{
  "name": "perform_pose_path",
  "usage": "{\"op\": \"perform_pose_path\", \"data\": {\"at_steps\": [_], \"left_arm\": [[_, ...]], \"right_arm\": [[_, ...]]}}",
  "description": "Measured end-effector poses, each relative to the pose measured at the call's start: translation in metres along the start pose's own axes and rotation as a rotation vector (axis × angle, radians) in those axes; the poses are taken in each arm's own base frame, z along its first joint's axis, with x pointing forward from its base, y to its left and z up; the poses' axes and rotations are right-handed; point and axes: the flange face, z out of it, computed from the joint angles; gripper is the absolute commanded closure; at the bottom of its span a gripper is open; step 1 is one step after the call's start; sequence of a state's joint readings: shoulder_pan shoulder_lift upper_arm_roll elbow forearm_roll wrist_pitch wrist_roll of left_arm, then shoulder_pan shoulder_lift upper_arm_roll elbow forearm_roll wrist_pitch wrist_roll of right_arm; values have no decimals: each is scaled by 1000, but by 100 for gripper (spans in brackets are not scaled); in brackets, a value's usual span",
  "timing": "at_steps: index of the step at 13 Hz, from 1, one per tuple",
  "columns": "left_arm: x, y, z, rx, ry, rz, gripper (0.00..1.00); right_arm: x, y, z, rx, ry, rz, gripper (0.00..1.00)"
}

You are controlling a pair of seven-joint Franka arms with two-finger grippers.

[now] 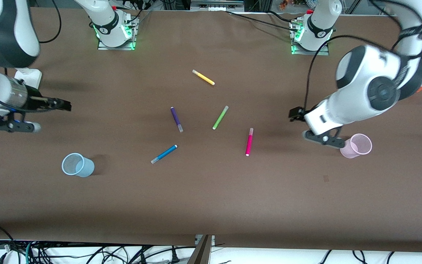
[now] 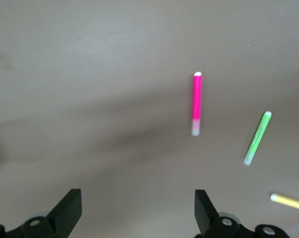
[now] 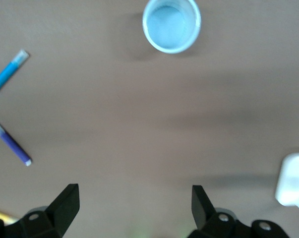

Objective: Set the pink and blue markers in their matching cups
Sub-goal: 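Reach the left gripper to the pink marker while the right gripper reaches the blue marker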

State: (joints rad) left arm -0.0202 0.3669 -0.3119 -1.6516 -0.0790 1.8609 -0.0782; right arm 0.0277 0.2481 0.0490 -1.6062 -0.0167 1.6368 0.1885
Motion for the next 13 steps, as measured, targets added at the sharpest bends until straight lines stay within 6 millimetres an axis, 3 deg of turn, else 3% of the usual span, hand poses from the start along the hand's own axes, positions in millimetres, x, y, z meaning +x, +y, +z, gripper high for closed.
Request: {"op": "perform_pose_path", "data": {"at_steps": [3,5,10,13], "left_arm": [[17,39,66,-14,33,-21,0],[13,64,113,10,43,-32,0],[14,89,192,64,85,-60,0],[18,87,221,68,91,-70,0]], "right_arm": [[26,-53,45,2,35,140,0],[42,-82,73,19,74,260,0],[61,-179,151,106,169,581,0],[58,-221,195,133,180,673,0]]}}
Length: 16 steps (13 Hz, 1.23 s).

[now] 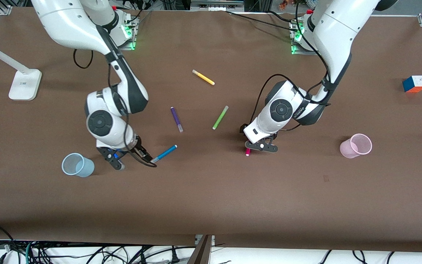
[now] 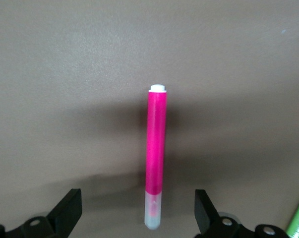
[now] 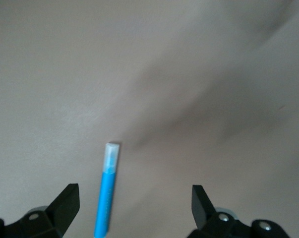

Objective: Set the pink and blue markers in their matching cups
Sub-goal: 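Reach the left gripper to the pink marker while the right gripper reaches the blue marker, then grasp the pink marker with the left gripper while the right gripper grasps the blue marker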

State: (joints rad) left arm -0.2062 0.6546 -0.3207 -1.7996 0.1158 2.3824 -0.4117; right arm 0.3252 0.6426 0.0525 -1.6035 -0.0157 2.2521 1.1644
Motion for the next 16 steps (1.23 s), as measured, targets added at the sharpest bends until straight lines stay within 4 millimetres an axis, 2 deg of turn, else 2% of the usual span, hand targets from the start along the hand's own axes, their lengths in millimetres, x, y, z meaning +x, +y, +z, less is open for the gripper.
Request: {"op": "perform_pose_path", "data": {"at_steps": [2,6,8,9,10,11,12,14,16], "left_arm": [[-3,5,8,10,-6,-12,0],[-12,23,21,53,0,-32,39],[-12,21,24,54,-4,-35,52],[-12,20,25,56,-5,-35,66],[-12,20,26,57,-5,-33,93],[-11,19,25,63,0,-30,100],[-10,18,24,66,4,-31,100],[-6,13,22,65,8,-41,100],[0,1,15,72,2,-58,100]], "right_arm": [[-9,-9,17,19,6,29,0],[-26,-31,41,28,5,47,0],[-31,-37,55,29,5,39,0],[-32,-38,62,25,6,37,0],[-32,-37,67,21,6,35,0],[-32,-37,70,18,6,33,0],[-34,-38,71,17,6,30,6],[-39,-40,70,19,7,23,30],[-41,-41,72,16,6,20,31]]}}
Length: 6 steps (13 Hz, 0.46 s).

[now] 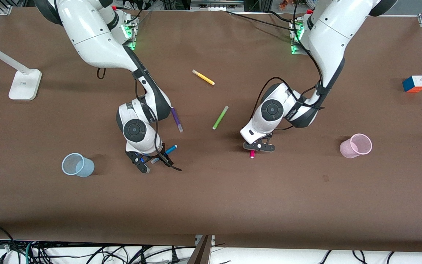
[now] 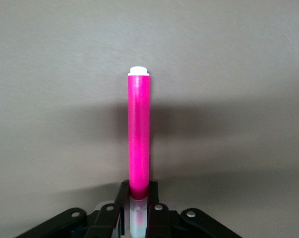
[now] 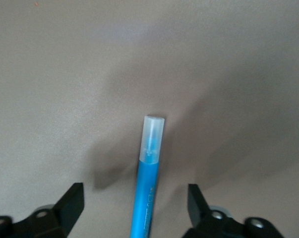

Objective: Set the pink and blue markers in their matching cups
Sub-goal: 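Grasp the pink marker with the left gripper while the right gripper grasps the blue marker, then lift the pink marker toward the pink cup while the right gripper lifts the blue marker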

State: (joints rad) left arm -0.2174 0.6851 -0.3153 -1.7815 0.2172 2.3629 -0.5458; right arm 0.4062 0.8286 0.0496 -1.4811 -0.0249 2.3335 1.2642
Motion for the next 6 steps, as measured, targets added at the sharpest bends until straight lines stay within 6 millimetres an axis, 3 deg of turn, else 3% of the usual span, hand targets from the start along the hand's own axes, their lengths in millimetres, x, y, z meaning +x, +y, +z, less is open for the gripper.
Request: {"op": "perform_pose_path", "data": {"at_steps": [1,2,4,6], "left_arm": [[3,-8,-8,15,-21,1,100],[5,-19,-23,27,-50,14,100],[10,-52,-72,36,-128,58,100],[13,-103,-130,62,-217,124,100]], "right_arm": [[0,1,4,-5,-2,0,34],[0,2,8,-10,-3,0,56],[0,0,7,-6,-2,-1,97],[0,-1,4,-6,2,-4,100]]}}
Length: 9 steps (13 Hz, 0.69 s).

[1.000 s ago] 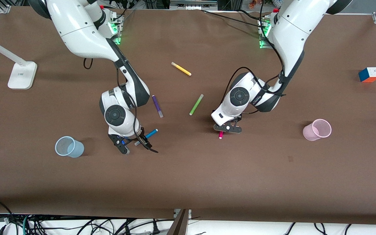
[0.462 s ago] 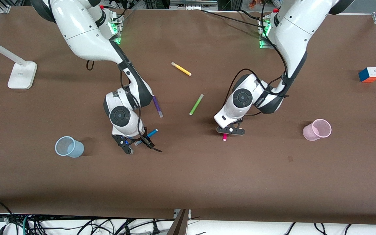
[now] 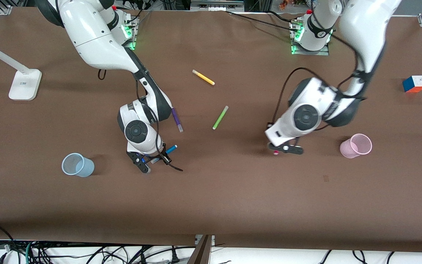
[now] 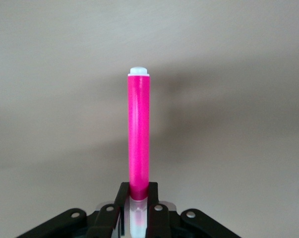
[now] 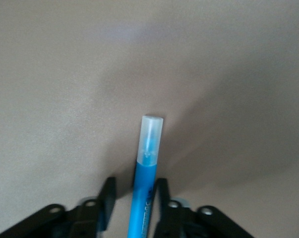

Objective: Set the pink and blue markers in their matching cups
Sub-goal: 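Lift the pink marker toward the pink cup while the right gripper lifts the blue marker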

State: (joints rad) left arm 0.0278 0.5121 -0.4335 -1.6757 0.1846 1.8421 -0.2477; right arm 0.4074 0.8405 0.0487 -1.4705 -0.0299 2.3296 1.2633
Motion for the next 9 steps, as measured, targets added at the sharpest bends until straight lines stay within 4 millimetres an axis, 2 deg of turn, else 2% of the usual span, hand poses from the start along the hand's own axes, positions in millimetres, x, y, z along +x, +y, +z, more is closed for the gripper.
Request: {"op": "perform_pose_path", "data": {"at_steps": [2,4,5,7,9], "left_arm": [[-16,-55,-45,9,-108,93,100],[-27,-118,-73,-3,-162,186,100],[-32,-154,-76,12,-181,229,100],[-44,-222,-68,74,-246,308,100],[-46,-264,-53,151,-313,381,100]], "right_arm": [[0,-1,-1,-2,14,-19,100],[4,-1,-5,-14,53,-73,100],[8,0,-8,-38,65,-112,100],[25,7,-28,-94,76,-207,100],[53,16,-64,-138,94,-333,100]]}}
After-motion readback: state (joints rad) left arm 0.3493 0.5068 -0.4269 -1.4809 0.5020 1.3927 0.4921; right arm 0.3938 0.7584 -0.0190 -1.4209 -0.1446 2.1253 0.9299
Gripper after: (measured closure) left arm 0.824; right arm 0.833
